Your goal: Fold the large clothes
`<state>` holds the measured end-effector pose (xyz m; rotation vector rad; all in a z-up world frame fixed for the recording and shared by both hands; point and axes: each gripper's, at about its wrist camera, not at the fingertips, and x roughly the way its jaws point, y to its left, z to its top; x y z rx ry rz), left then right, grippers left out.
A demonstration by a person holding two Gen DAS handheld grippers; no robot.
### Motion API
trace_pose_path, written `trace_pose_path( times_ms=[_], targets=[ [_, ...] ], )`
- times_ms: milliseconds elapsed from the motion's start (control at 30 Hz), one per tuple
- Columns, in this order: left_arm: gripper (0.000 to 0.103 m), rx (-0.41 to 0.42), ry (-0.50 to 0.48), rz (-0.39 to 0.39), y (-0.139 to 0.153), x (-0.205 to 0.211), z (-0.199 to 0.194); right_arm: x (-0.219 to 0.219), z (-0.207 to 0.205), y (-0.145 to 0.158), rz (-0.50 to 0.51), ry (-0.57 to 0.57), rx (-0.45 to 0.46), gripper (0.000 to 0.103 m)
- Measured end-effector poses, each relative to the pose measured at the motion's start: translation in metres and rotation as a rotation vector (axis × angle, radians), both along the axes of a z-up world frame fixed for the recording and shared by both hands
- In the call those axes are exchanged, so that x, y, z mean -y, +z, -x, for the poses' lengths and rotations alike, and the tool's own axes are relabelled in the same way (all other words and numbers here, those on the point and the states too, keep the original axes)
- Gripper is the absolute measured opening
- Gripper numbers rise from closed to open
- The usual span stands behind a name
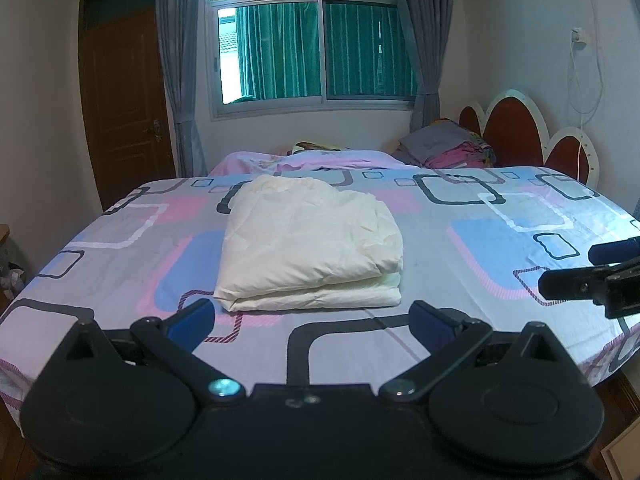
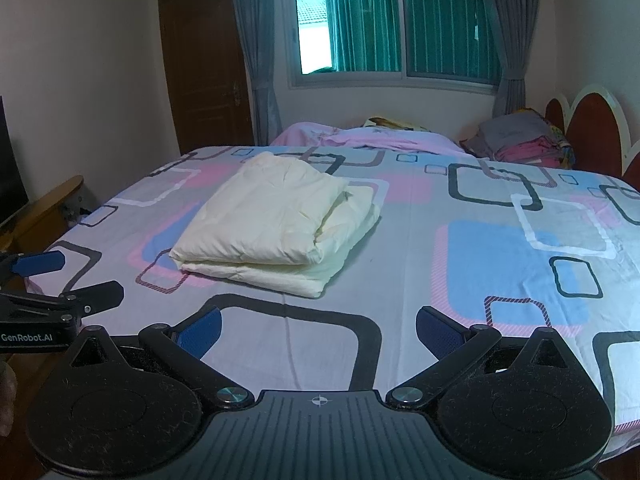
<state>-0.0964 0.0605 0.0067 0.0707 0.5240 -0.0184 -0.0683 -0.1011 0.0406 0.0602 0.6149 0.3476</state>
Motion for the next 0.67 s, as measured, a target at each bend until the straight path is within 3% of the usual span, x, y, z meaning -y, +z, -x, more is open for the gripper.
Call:
trace_pose_path(
  times_ms=[667],
  targets=[
    [0.103,0.020,0.015,0.002,0.0033,0.0011,-0.0025,-0.0064,-0.0044,0.0074,-0.012,-0.003,0.010,0.102]
  ],
)
